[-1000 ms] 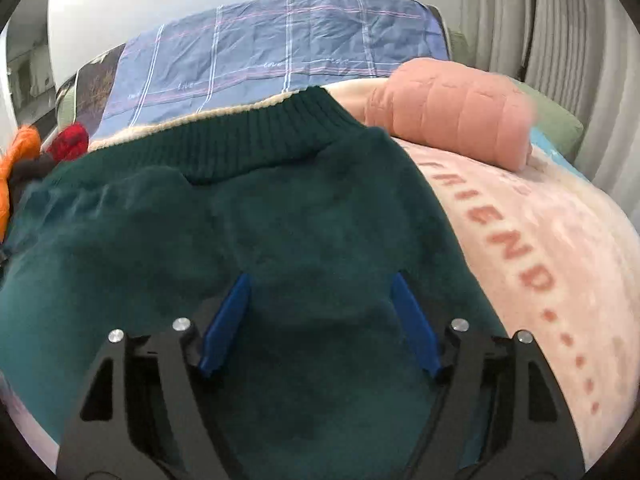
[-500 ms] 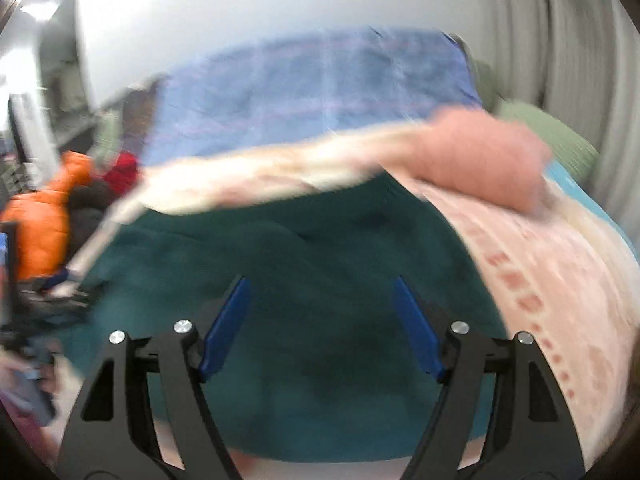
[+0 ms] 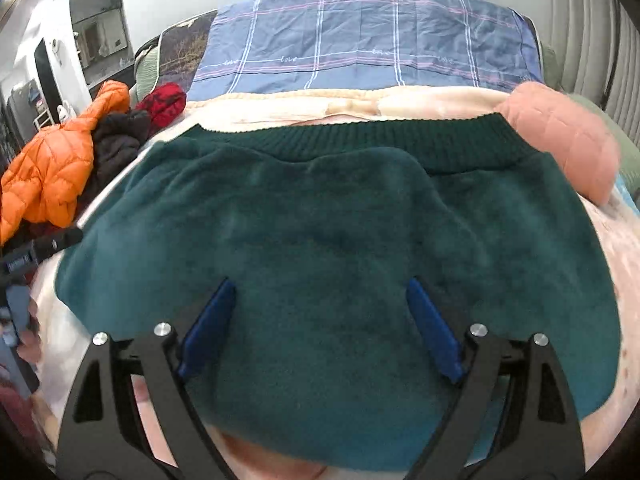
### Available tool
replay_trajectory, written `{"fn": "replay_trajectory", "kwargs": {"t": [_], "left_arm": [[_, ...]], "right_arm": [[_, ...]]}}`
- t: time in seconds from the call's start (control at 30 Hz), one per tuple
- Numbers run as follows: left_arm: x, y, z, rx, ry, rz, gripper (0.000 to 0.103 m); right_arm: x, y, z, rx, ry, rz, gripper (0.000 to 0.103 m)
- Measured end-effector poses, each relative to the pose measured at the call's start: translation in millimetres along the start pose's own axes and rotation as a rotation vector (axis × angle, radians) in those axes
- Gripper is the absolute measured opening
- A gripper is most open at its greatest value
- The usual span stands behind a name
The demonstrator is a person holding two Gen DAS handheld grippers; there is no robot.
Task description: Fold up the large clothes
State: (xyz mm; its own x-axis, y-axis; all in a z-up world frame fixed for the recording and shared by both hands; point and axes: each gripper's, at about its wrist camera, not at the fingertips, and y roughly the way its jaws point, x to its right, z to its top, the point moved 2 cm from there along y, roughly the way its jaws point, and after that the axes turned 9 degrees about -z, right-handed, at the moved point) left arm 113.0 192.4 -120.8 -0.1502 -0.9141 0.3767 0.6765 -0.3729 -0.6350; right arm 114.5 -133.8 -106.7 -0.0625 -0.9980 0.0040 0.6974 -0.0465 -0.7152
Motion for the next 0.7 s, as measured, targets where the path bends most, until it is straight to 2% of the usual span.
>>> {"fn": "replay_trajectory", "kwargs": {"t": [0.1, 0.2, 0.27, 0.3, 0.33, 0.47, 0.6, 0.63, 0.67, 0.7], "left_arm": [[-1.2, 2.6, -3.3, -0.018, -0.014, -0.086, 0.102], [1.8, 14.8, -4.7, -0.06, -0.015, -0.106, 0.102], [2.4, 19.8, -5.9, -0.068, -0.024, -0.128, 0.102], [1.4, 22.6, -5.9, -0.075, -0.031, -0.15, 0.102], [1.9, 26.2, -7.4, -0.087, -0.043, -0.181, 0.102], [-4.0, 41.0, -12.4, -0.132, -0.098, -0.247, 0.102], [-7.2, 47.7, -12.2, -0.116, -0.144, -0.288, 0.102], [-6.8, 48.9, -11.6, -0.111, -0.151, -0.294, 0.1], [-5.1, 50.0, -10.1, -0.105, -0.153, -0.312, 0.085], [-3.5, 50.2, -8.2, -0.101, -0.16, -0.337, 0.079]], "right_arm": [[3.3, -24.4, 5.7, 0.052, 0.063, 0.04, 0.088], [-4.2, -39.6, 9.9, 0.114, 0.029, 0.093, 0.089], [-14.0, -32.0, 7.9, 0.101, -0.027, 0.064, 0.09], [-16.6, -12.9, 2.5, 0.041, -0.044, 0.038, 0.091], [-14.7, 5.4, -4.2, -0.012, -0.034, 0.048, 0.095], [-13.6, 10.9, -7.8, 0.025, -0.036, 0.059, 0.098], [-11.3, 14.1, -9.6, 0.031, -0.04, 0.073, 0.098], [-10.9, 13.8, -10.5, 0.038, -0.04, 0.076, 0.098], [-11.2, 13.2, -11.5, 0.046, -0.04, 0.074, 0.098], [-11.2, 13.1, -12.2, 0.054, -0.04, 0.073, 0.098]]}}
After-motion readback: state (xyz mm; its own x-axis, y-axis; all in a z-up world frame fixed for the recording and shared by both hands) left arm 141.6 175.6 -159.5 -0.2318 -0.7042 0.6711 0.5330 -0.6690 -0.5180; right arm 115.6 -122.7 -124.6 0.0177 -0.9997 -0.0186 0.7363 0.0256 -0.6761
